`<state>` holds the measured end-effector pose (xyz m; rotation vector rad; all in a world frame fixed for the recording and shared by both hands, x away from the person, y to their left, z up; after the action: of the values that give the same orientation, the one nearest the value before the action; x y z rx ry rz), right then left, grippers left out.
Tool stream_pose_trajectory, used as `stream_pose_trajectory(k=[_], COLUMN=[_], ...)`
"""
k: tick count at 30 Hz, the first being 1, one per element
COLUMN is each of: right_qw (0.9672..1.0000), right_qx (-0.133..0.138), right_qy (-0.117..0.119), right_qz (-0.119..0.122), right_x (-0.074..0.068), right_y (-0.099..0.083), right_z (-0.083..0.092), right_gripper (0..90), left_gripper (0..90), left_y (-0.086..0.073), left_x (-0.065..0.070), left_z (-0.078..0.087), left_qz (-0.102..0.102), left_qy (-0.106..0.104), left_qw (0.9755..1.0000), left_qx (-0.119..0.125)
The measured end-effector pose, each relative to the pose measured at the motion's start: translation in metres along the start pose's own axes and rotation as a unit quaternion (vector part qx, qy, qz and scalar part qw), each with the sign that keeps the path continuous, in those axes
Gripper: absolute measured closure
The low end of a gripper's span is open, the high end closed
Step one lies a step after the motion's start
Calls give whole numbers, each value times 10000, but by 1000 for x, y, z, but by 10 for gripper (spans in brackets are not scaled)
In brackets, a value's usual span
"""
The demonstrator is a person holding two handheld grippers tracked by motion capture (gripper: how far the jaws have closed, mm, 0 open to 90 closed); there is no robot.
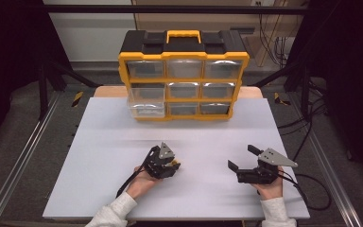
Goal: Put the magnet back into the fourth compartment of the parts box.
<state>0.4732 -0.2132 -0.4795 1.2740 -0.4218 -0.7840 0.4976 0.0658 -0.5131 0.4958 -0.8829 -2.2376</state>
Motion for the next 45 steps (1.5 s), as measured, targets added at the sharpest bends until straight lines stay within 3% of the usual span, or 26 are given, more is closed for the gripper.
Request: stream_pose_trajectory(k=[27, 45], right_qw=[10000, 10000], right_qx=[33, 16], right_qy=[2, -10], right_qz=[-6, -16], right_x=[0, 0], right_y=[1, 0], right_z=[0, 0], right_gripper=[0, 0], left_gripper=[625, 625], left_y=[22, 40], left_x=[-8, -34], left_z=[48, 82], left_qz=[41, 182], left_qy=[25, 241], left_qw=[9991, 9964], left_qx=[428, 794])
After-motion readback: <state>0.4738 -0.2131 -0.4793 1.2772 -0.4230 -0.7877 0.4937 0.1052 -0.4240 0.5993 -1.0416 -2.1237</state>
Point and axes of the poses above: each handheld gripper's, and its own axes: z roughly backward along the jaws, y roughly out of its top, x roughly to its right, the point moved 6 cm from there along -z, roughly forward along the jaws, and after that the axes turned 7 degrees about y, right-handed, at the moved point
